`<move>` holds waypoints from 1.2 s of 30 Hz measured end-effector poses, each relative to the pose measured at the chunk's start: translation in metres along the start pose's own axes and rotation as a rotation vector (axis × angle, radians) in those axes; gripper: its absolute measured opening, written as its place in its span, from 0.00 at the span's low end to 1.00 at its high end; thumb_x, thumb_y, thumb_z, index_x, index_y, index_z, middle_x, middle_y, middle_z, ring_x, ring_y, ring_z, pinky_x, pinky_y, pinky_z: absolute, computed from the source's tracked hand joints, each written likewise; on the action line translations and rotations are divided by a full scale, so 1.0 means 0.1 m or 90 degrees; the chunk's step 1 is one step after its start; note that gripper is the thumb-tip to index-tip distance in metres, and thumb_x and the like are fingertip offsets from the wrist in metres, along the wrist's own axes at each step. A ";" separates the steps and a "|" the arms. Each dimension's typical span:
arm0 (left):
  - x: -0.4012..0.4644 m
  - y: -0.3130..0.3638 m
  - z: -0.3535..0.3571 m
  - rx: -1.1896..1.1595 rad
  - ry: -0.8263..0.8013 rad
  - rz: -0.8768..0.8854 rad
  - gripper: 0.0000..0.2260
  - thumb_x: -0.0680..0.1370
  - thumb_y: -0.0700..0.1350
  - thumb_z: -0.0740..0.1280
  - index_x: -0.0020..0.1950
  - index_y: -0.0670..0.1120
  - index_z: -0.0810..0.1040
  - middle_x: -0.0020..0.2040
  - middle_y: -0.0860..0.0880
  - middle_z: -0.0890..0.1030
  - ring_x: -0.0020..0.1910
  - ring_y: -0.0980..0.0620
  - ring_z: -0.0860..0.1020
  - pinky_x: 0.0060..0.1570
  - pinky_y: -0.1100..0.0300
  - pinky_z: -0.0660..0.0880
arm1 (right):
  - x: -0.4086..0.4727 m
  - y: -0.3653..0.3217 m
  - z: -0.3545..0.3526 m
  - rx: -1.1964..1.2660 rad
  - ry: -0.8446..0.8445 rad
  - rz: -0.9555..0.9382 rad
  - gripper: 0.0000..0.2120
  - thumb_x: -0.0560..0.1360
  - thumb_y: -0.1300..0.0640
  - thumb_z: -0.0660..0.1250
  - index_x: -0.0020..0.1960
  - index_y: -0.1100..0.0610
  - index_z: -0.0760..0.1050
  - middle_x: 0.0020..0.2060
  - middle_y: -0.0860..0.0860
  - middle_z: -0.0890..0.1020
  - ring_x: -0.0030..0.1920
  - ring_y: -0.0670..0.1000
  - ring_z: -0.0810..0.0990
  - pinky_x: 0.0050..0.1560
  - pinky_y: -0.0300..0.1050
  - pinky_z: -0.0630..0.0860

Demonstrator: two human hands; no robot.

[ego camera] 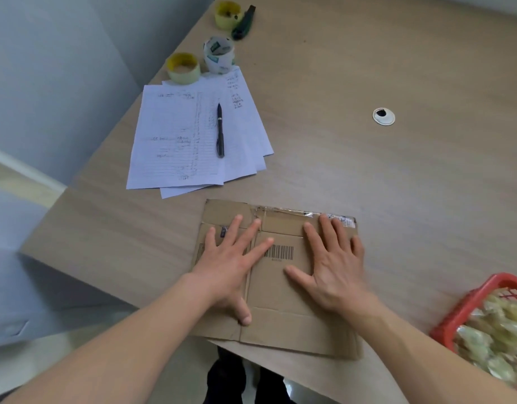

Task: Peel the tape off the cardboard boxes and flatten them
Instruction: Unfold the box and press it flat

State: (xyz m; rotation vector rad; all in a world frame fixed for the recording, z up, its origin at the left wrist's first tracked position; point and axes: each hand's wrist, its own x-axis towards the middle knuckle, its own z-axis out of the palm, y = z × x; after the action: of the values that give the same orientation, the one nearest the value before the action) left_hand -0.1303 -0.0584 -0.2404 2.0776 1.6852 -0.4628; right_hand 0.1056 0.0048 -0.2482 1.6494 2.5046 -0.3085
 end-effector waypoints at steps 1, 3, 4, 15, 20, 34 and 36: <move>-0.01 0.00 0.00 -0.003 0.006 0.001 0.71 0.47 0.76 0.72 0.75 0.62 0.27 0.74 0.53 0.21 0.72 0.44 0.21 0.69 0.28 0.41 | 0.02 0.00 -0.02 -0.003 0.010 -0.004 0.46 0.67 0.20 0.49 0.78 0.43 0.55 0.80 0.53 0.55 0.78 0.58 0.52 0.70 0.63 0.55; -0.04 -0.01 -0.01 -0.013 0.019 0.004 0.70 0.47 0.77 0.70 0.76 0.62 0.31 0.75 0.53 0.22 0.73 0.45 0.21 0.70 0.28 0.41 | 0.08 -0.01 -0.06 -0.017 0.027 -0.017 0.44 0.67 0.20 0.49 0.77 0.42 0.58 0.76 0.54 0.61 0.75 0.60 0.58 0.64 0.62 0.60; -0.05 -0.01 -0.01 -0.015 0.027 0.004 0.69 0.47 0.77 0.68 0.77 0.62 0.32 0.75 0.53 0.23 0.73 0.45 0.22 0.70 0.29 0.41 | 0.11 -0.02 -0.07 -0.022 0.036 -0.021 0.44 0.68 0.20 0.49 0.77 0.42 0.58 0.73 0.54 0.63 0.73 0.61 0.59 0.62 0.61 0.62; -0.21 0.30 0.31 0.015 0.279 -0.051 0.53 0.61 0.82 0.56 0.77 0.51 0.66 0.81 0.45 0.57 0.79 0.37 0.55 0.67 0.26 0.59 | 0.25 0.00 0.02 0.011 0.032 -0.051 0.42 0.71 0.21 0.42 0.79 0.42 0.53 0.80 0.51 0.54 0.78 0.61 0.51 0.66 0.70 0.56; -0.21 0.31 0.37 0.012 0.302 -0.057 0.43 0.69 0.76 0.56 0.76 0.52 0.68 0.81 0.46 0.58 0.79 0.38 0.56 0.68 0.28 0.60 | 0.22 0.02 0.02 0.067 0.048 -0.033 0.40 0.74 0.25 0.46 0.80 0.45 0.52 0.80 0.49 0.56 0.79 0.58 0.53 0.70 0.68 0.57; -0.91 0.48 0.45 -0.494 0.335 -0.444 0.41 0.70 0.63 0.74 0.78 0.55 0.60 0.81 0.50 0.51 0.78 0.46 0.57 0.74 0.49 0.58 | -0.61 0.04 -0.16 0.434 0.060 0.321 0.41 0.67 0.44 0.76 0.75 0.50 0.62 0.68 0.55 0.73 0.67 0.57 0.73 0.65 0.54 0.70; -1.21 0.41 0.51 -0.605 0.326 -0.500 0.46 0.66 0.61 0.78 0.78 0.56 0.59 0.75 0.49 0.64 0.70 0.49 0.68 0.67 0.51 0.68 | -0.77 -0.14 -0.23 0.452 0.022 0.329 0.43 0.65 0.44 0.78 0.75 0.49 0.61 0.67 0.53 0.76 0.65 0.58 0.75 0.62 0.54 0.72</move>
State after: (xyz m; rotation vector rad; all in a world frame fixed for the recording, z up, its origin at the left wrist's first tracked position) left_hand -0.1149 -0.1933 -0.2184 0.8329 2.3266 0.6327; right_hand 0.1232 -0.0638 -0.2082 2.4684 1.9730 -1.1982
